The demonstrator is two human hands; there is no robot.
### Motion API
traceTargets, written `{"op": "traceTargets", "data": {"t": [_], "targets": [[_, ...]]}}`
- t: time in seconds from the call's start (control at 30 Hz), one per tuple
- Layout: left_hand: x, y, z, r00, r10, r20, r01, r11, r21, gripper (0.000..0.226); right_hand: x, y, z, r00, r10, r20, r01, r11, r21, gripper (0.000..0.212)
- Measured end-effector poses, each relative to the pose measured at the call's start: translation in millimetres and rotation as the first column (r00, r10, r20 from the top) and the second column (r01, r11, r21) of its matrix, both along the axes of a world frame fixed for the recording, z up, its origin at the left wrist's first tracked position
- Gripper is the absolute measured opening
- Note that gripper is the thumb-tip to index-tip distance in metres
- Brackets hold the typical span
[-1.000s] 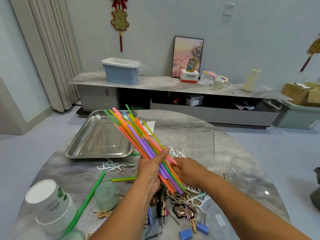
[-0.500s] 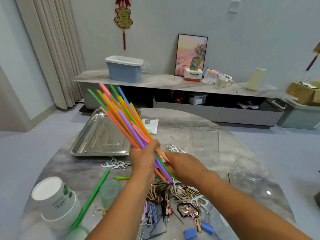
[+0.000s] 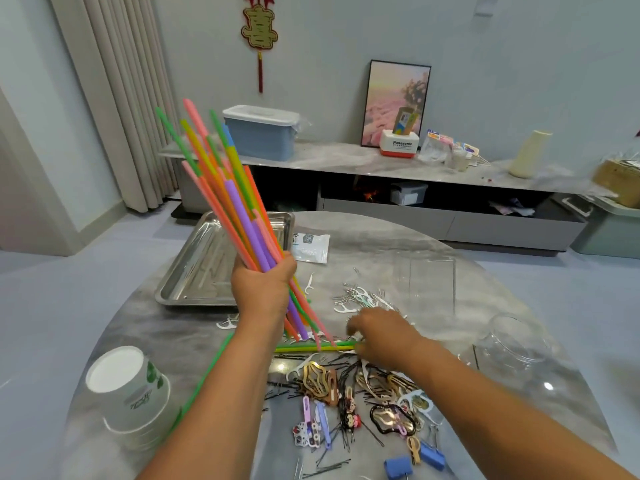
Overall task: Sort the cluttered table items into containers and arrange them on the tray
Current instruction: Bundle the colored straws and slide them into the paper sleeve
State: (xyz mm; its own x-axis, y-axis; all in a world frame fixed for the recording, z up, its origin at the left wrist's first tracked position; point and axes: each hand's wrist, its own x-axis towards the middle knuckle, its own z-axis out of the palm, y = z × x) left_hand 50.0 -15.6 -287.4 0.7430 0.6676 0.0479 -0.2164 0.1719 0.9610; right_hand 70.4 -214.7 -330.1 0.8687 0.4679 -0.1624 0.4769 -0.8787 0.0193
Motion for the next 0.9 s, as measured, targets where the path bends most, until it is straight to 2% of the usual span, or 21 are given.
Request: {"op": "traceTargets", "data": {"t": [0.07, 0.17, 0.27, 0.33, 0.47, 0.6, 0.67, 0.73, 0.83, 0.9], "targets": [[-0.5, -0.8, -2.8, 1.0, -0.01, -0.02, 0.011, 0.999, 0.051, 0.029, -0.8, 18.4, -3.3, 0.995, 0.102, -0.016, -0.103, 0.993, -0.063, 0.036], [0.7, 2.8, -4.4, 0.999, -0.001, -0.052, 0.006, 0.995, 0.102, 0.03, 1.5, 31.9, -10.7, 0.983, 0.179, 0.045, -0.167, 0.966, -0.195, 0.029], [1.2, 11.0, -5.0, 0.997, 0.045, -0.07, -0.038, 0.995, 0.094, 0.029, 6.2, 32.4, -14.1, 0.98, 0.18, 0.083, -0.153, 0.954, -0.259, 0.034], [1.6, 17.8, -6.8, 0.993, 0.089, -0.076, -0.084, 0.995, 0.061, 0.029, 9.8, 25.9, -12.6, 0.987, 0.121, 0.108, -0.094, 0.97, -0.225, 0.035], [2.0, 27.2, -12.2, 0.986, 0.122, -0.115, -0.125, 0.992, -0.017, 0.03, 22.7, 0.7, -4.8, 0.995, -0.089, 0.048, 0.09, 0.996, -0.024, 0.023], [3.4, 19.4, -15.4, 0.988, 0.031, -0.153, -0.039, 0.998, -0.047, 0.028, 26.9, -11.8, -1.1, 0.955, -0.288, -0.073, 0.296, 0.94, 0.169, 0.016], [3.5, 9.7, -17.3, 0.983, -0.051, -0.176, 0.039, 0.997, -0.07, 0.029, 23.4, -4.5, 2.9, 0.923, -0.345, -0.17, 0.384, 0.859, 0.338, 0.021], [2.0, -1.8, -20.3, 0.974, -0.131, -0.187, 0.117, 0.99, -0.084, 0.03, 15.6, 10.5, 10.3, 0.909, -0.336, -0.247, 0.417, 0.745, 0.521, 0.03], [-1.1, -15.8, -25.4, 0.963, -0.218, -0.16, 0.204, 0.974, -0.096, 0.032, -4.1, 41.4, 23.2, 0.921, -0.226, -0.318, 0.39, 0.566, 0.726, 0.041], [-2.7, -20.9, -26.9, 0.952, -0.272, -0.138, 0.26, 0.961, -0.1, 0.035, -14.7, 58.9, 26.3, 0.927, -0.173, -0.331, 0.373, 0.485, 0.791, 0.04]]}}
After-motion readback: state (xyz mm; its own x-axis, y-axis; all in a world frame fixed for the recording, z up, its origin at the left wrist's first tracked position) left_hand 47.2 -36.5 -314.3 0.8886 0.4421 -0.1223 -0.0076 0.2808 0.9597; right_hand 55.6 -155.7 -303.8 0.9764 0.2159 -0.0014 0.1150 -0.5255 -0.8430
